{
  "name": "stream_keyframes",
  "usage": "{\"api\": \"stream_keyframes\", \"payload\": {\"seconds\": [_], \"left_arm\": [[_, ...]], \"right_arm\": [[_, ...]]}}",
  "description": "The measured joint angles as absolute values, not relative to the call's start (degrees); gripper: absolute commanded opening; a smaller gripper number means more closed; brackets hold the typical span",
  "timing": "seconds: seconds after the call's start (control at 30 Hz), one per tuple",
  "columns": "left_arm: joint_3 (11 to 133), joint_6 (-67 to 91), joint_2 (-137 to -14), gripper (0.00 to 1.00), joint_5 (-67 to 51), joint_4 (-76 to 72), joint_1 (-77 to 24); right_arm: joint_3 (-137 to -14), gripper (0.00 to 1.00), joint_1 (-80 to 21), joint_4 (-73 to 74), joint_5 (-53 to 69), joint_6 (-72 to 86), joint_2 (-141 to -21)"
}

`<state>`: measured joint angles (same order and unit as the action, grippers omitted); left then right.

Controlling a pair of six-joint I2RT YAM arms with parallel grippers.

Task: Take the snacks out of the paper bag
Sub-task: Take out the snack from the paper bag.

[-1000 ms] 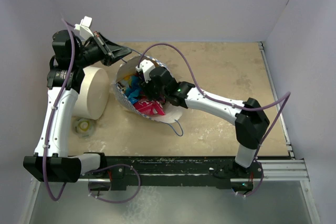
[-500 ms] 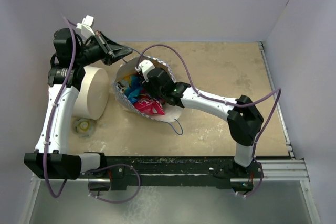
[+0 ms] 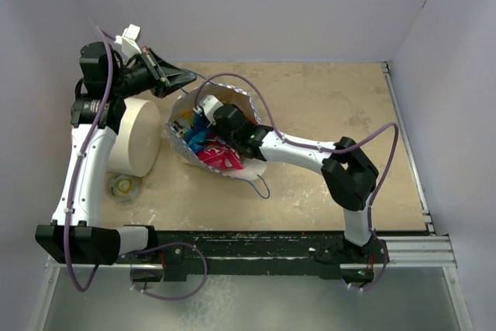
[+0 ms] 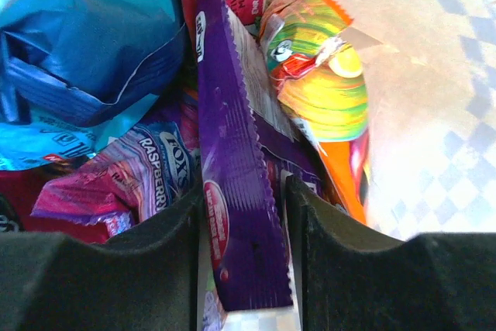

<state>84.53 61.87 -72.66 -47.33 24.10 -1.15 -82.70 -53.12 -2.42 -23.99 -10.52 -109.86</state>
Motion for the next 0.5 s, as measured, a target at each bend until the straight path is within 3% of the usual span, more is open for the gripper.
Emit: {"api": "stream_keyframes", "payload": {"seconds": [0.13,0.27,0.5], "left_arm": [[84.53,61.87,-72.66,0.0,-47.64,24.14,-1.15],[84.53,61.43,-72.79,0.0,-47.68,24.47,-1.15],[85.3,60.31,-73.65,0.0,-47.79,24.91,-1.15]], "right_arm": [[-82.85,0.36,-52.75,-3.77,-23.42,-11.57,-112.25],[-84.82,0.1,-52.47,-2.79,-22.87,-12.58,-113.32],[-86.13,0.0,-51.7,1.45,-19.16,-12.4,-110.54]]}}
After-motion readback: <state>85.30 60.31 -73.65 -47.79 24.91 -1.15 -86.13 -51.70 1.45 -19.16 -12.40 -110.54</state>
